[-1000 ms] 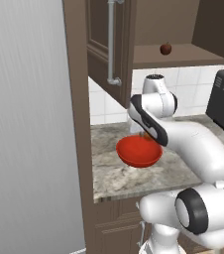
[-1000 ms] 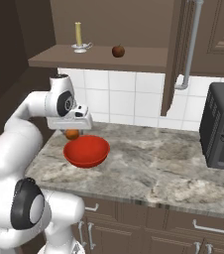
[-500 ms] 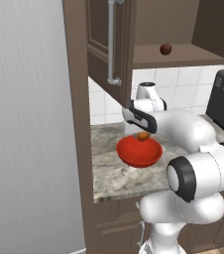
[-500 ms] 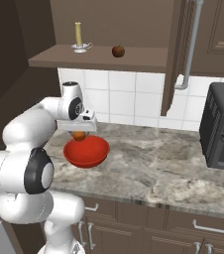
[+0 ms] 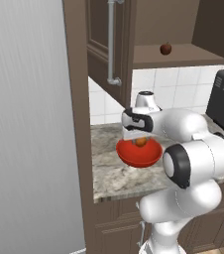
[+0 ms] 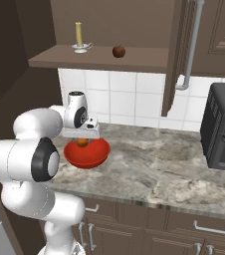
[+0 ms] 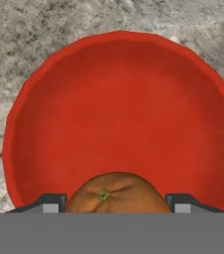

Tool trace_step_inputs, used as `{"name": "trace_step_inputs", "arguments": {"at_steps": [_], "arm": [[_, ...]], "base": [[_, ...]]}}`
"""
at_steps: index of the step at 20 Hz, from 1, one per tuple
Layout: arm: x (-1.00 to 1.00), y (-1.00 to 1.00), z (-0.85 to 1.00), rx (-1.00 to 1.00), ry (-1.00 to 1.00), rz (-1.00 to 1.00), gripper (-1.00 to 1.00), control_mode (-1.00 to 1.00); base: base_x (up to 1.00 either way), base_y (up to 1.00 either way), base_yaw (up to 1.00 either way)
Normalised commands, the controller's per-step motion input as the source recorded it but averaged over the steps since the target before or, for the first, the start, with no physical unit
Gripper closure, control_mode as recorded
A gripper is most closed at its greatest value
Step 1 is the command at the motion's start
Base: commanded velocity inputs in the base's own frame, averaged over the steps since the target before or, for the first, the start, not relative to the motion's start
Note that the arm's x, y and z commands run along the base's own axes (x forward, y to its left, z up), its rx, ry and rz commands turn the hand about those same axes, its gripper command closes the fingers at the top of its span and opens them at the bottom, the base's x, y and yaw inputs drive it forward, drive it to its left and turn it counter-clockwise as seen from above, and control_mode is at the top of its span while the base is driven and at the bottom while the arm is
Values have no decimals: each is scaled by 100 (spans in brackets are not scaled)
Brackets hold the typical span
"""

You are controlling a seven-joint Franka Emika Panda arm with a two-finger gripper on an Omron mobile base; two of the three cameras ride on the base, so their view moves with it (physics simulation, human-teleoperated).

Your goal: Open the cabinet. Pick the apple and tangerine from the cabinet and place them into the bowl. Then close the cabinet.

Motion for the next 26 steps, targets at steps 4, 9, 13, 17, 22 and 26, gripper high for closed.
{"name": "trace_step_inputs", "arguments": {"at_steps": [4, 9, 13, 17, 22, 26], "arm": [[5, -3, -32, 0, -4, 0, 100, -100], [13, -7, -24, -2, -5, 0, 100, -100], [15, -15, -24, -4, -9, 0, 100, -100], [21, -2, -21, -6, -6, 0, -100, -100], [4, 0, -4, -1, -1, 0, -100, -100], [0, 0, 0, 0, 0, 0, -100, -100]], "base": [[0, 0, 0], [0, 0, 0], [0, 0, 0], [0, 0, 0], [0, 0, 0], [0, 0, 0]]}}
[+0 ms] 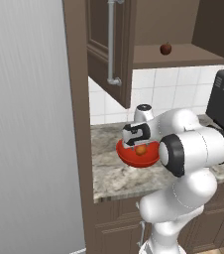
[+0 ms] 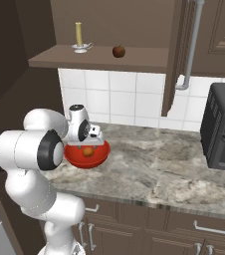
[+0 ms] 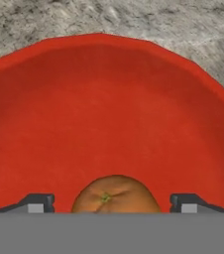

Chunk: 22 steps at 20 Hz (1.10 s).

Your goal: Open the cabinet. Pick the apple and tangerine from the cabinet and place them into the bowl. Then close the cabinet.

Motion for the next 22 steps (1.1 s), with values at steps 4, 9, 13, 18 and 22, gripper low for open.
{"name": "trace_step_inputs", "arguments": {"at_steps": [4, 9, 13, 18, 22], "arm": [[0, 0, 0, 0, -4, 0, -100, -100], [-10, 0, 39, 1, -7, 0, -100, -100], [-38, 0, 88, 1, -12, -3, -100, -100], [-52, -1, 95, 0, -17, -2, -100, -100], [-67, -12, 100, 0, -19, -4, -100, -100]], "base": [[0, 0, 0], [0, 0, 0], [0, 0, 0], [0, 0, 0], [0, 0, 0]]}}
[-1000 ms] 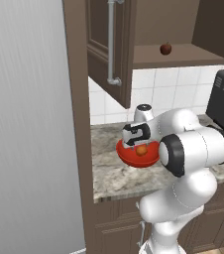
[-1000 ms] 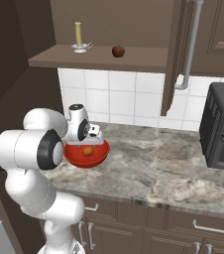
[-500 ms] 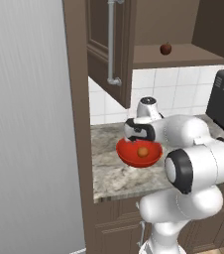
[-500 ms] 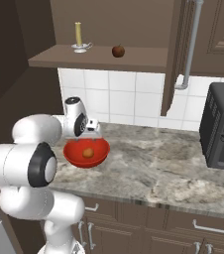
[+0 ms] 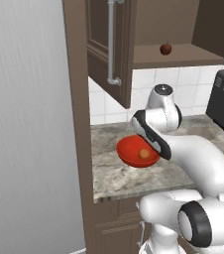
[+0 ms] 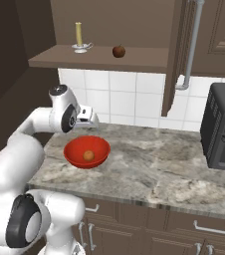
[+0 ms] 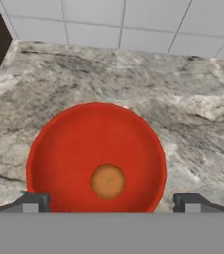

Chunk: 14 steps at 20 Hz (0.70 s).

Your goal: Open the cabinet. Pick the apple and tangerine from the cabinet and place them into the bowl. Then close the cabinet.

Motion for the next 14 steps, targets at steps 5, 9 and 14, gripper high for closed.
{"name": "trace_step_inputs", "arguments": {"at_steps": [5, 9, 14], "arm": [[-70, -19, 100, 0, -17, -8, -100, -100], [-63, -21, 92, 0, -11, -10, -100, -100], [-45, -13, 92, 0, 0, -11, -100, -100]], "base": [[0, 0, 0], [0, 0, 0], [0, 0, 0]]}}
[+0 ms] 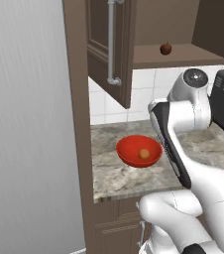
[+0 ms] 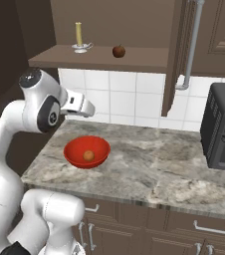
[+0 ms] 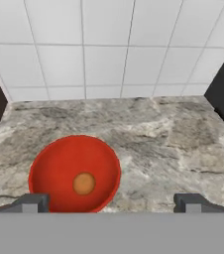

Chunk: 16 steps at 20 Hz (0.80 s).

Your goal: Open the cabinet. Pick the apple and tangerine from the cabinet and place them into the bowl. Then close the cabinet.

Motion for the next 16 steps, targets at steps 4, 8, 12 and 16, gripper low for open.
{"name": "trace_step_inputs", "arguments": {"at_steps": [4, 8, 12, 16], "arm": [[-41, -11, 100, 0, 0, -12, -100, -100], [-40, -11, 100, 0, 0, -13, -100, -100], [-31, -12, 86, 0, -1, -12, -100, -100], [-14, -15, 66, 0, -8, -10, -100, -100]], "base": [[0, 0, 0], [0, 0, 0], [0, 0, 0], [0, 0, 0]]}}
